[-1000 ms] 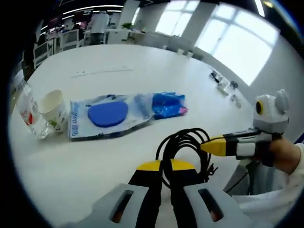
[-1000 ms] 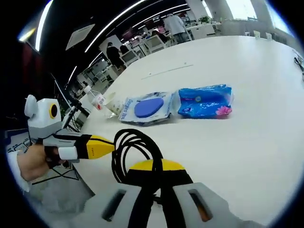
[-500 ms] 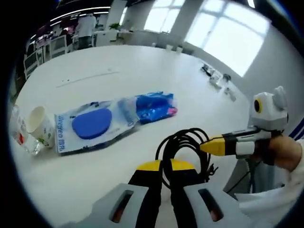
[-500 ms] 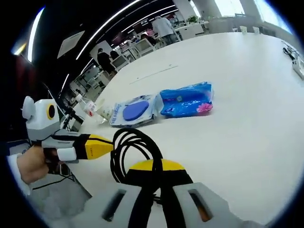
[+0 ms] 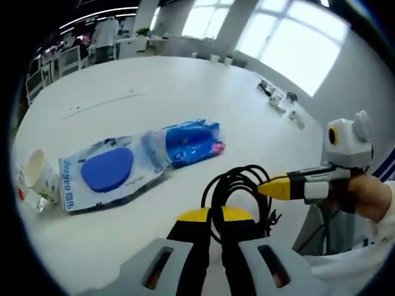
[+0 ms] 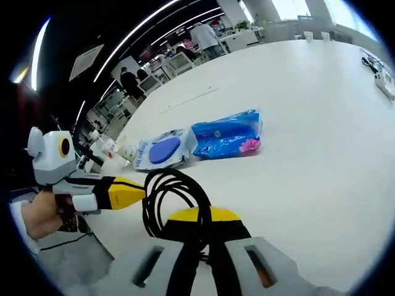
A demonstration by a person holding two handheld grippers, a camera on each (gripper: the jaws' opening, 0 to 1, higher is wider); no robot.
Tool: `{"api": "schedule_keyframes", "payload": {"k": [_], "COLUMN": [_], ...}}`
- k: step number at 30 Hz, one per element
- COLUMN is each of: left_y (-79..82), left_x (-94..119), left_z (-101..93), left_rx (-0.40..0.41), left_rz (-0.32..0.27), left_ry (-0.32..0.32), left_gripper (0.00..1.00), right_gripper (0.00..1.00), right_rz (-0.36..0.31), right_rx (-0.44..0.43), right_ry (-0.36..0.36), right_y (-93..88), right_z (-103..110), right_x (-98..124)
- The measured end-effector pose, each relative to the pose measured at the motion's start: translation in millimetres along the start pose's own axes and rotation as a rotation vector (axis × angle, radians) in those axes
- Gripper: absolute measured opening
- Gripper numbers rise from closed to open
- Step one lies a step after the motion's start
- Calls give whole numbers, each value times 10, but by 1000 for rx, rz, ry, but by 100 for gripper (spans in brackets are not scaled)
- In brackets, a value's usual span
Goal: Arrange the tabletop items into an orderly group along one side of the table until the central work area is clear of visible clutter.
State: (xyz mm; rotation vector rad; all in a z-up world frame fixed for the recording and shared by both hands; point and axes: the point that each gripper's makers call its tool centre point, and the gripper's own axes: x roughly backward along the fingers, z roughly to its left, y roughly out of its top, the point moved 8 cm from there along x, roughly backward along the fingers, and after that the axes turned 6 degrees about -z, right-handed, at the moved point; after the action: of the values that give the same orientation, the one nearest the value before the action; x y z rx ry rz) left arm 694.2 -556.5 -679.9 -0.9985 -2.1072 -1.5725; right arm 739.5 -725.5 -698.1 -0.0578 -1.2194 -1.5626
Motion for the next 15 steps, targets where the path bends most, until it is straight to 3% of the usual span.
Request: {"api": "schedule_keyframes", "payload": {"k": [15], "left_y": [111], "left_x": [-253], "left_z": [-11], "left_rx": [6], "left_rz": [9], "left_ry": [-14], "left_gripper": [0], "right_gripper": [0], "right_rz": [-1], "right_rx": [1], "right_ry": [-19], "right_y": [144], "right_z": [-220], "right_x": [-79]}}
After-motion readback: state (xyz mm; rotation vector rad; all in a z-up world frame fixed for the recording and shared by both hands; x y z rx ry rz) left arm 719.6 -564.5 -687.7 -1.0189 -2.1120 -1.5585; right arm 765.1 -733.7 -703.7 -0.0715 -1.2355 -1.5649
